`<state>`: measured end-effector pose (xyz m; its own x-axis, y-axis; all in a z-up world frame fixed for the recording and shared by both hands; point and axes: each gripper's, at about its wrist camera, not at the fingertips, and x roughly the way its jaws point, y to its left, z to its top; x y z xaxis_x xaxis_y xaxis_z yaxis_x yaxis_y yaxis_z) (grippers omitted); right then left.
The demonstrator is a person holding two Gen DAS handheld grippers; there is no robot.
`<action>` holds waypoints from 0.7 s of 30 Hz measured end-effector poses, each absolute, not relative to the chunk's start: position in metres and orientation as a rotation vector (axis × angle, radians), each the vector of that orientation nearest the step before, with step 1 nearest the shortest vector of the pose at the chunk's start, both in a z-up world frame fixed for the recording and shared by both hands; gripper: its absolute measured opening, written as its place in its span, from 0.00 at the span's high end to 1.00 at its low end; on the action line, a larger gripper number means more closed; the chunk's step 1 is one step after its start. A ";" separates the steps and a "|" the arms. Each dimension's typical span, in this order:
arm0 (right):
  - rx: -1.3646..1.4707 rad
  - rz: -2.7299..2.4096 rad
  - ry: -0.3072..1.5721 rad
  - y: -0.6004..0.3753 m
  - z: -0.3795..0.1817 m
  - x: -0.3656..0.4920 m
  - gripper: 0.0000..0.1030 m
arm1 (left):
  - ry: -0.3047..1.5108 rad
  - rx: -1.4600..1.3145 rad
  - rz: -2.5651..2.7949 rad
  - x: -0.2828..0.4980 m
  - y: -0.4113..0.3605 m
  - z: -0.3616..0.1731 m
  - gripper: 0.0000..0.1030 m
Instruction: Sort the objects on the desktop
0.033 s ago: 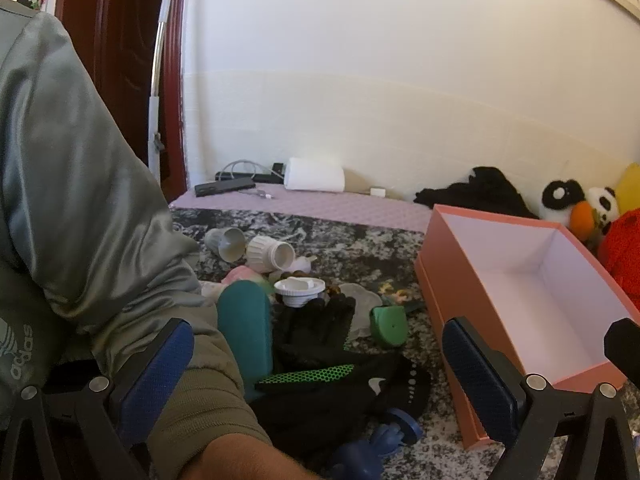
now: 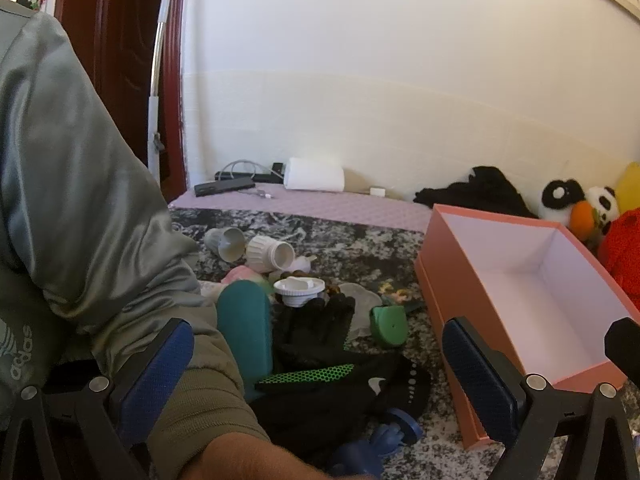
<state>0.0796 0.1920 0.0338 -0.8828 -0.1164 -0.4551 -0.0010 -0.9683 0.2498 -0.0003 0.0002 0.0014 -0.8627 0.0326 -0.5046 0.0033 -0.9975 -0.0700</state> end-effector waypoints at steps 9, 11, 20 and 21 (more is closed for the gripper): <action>0.734 -2.957 -0.369 0.190 0.036 0.082 0.00 | -0.121 -0.810 3.004 0.004 0.009 0.006 0.01; 0.733 -2.955 -0.366 0.189 0.036 0.082 0.00 | -0.119 -0.810 2.999 0.005 0.010 0.004 0.01; 0.743 -2.952 -0.359 0.191 0.034 0.080 0.00 | -0.137 -0.826 2.990 0.002 0.005 -0.001 0.01; 0.744 -2.953 -0.358 0.191 0.034 0.080 0.00 | -0.138 -0.828 2.989 0.001 0.004 -0.002 0.01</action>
